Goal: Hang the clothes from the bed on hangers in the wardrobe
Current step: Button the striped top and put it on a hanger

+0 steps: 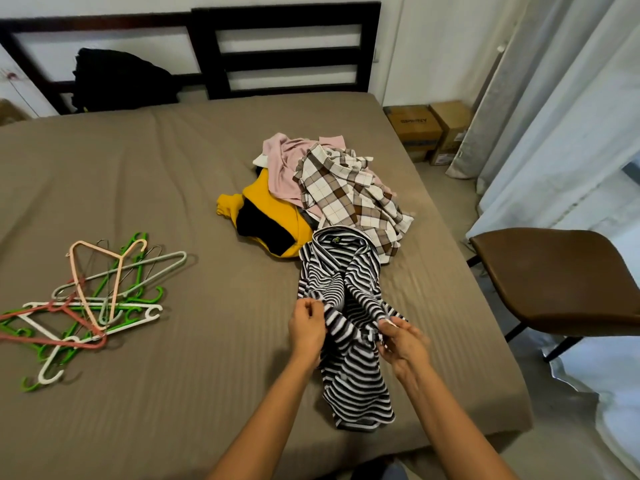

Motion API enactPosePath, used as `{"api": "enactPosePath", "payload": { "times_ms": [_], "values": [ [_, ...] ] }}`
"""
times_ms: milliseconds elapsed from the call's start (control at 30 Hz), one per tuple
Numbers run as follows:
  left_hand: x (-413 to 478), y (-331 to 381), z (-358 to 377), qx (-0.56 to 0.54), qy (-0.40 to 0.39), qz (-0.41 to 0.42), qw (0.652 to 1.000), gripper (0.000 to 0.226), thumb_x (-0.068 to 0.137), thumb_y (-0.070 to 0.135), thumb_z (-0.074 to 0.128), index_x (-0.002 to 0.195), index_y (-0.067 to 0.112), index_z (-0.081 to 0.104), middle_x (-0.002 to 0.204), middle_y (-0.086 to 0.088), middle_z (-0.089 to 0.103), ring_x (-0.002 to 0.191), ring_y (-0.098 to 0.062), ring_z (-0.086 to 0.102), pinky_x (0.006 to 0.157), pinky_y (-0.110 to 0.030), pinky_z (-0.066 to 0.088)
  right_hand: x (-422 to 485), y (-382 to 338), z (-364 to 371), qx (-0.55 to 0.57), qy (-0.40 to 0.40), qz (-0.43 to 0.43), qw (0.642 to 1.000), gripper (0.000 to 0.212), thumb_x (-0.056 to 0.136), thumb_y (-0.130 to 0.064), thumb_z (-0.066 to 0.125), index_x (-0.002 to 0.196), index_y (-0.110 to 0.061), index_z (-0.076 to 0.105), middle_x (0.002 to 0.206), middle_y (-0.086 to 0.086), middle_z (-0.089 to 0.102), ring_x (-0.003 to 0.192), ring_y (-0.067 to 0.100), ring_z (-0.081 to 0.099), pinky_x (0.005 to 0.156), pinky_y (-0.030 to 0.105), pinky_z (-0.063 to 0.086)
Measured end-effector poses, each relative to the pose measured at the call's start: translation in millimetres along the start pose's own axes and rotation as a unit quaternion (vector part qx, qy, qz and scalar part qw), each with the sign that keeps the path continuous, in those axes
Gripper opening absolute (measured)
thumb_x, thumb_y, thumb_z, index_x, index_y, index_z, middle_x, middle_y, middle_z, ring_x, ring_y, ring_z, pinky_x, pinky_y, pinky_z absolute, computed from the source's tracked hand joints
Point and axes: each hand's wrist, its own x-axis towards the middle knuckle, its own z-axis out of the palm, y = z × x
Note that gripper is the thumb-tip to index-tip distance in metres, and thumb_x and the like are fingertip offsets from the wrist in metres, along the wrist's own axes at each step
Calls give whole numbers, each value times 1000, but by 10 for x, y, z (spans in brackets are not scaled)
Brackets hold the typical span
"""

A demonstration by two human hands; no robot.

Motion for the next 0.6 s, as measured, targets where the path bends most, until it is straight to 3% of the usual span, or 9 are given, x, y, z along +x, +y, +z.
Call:
{"api": "enactPosePath", "payload": {
  "times_ms": [100, 167, 233, 300, 333, 433, 533, 600],
  "values": [
    [-20, 37, -33, 11, 30, 5, 999, 16, 94, 20, 48, 78, 21, 51, 84, -4, 60, 78, -20, 54, 75, -38, 48, 56, -9, -52, 75, 36, 28, 996, 24, 82, 18, 54, 87, -6, 50, 81, 13, 62, 52, 17, 63, 39, 24, 52],
    [-51, 49, -29, 14, 14, 15, 1000, 17, 94, 22, 52, 77, 24, 52, 86, -4, 62, 79, -19, 57, 76, -37, 49, 44, -29, -49, 105, 14, 73, 992, 16, 88, 13, 48, 95, -1, 52, 72, 14, 65, 43, 18, 62, 35, 22, 48],
    [-79, 46, -26, 28, 5, 37, 999, 16, 92, 21, 57, 76, 23, 53, 83, -2, 62, 76, -15, 56, 70, -30, 47, 31, -83, -61, 150, -17, 128, 980, 10, 93, 5, 45, 87, 4, 53, 52, 15, 63, 37, 22, 61, 40, 27, 53],
    [-99, 50, -28, 47, 3, 68, 997, 13, 89, 20, 61, 77, 18, 57, 76, 1, 61, 69, -12, 54, 62, -23, 44, 53, -173, -69, 213, -15, 160, 964, 12, 93, -1, 49, 83, 1, 54, 53, 17, 63, 36, 25, 61, 55, 28, 58],
    [-104, 46, -32, 57, 0, 81, 995, 12, 87, 20, 63, 77, 16, 59, 73, 1, 61, 66, -11, 53, 59, -22, 42, 72, -208, -61, 219, -13, 158, 963, 11, 93, -3, 52, 83, -2, 55, 55, 13, 64, 37, 22, 61, 51, 26, 57],
    [-123, 66, -42, 78, -24, 114, 990, 10, 85, 21, 67, 78, 14, 64, 67, 4, 63, 58, -3, 52, 54, -17, 39, 83, -227, 9, 77, -22, 53, 995, 9, 88, 0, 58, 85, -8, 59, 52, -1, 65, 48, 9, 62, 37, 16, 46],
    [-169, 131, -27, 80, -49, 136, 986, 8, 83, 20, 68, 76, 18, 66, 59, 9, 60, 52, 5, 52, 53, -9, 38, 46, -163, 71, -64, -35, -122, 990, 24, 75, 8, 70, 95, -3, 63, 73, 9, 70, 58, 15, 64, 48, 22, 51],
    [-201, 176, -11, 81, -67, 143, 984, 5, 83, 19, 69, 79, 17, 70, 61, 8, 64, 56, 5, 56, 55, -8, 42, -19, -143, 96, -128, -47, -190, 972, 24, 73, 6, 72, 93, -5, 66, 76, 12, 68, 63, 19, 63, 52, 24, 51]
  ]
}}
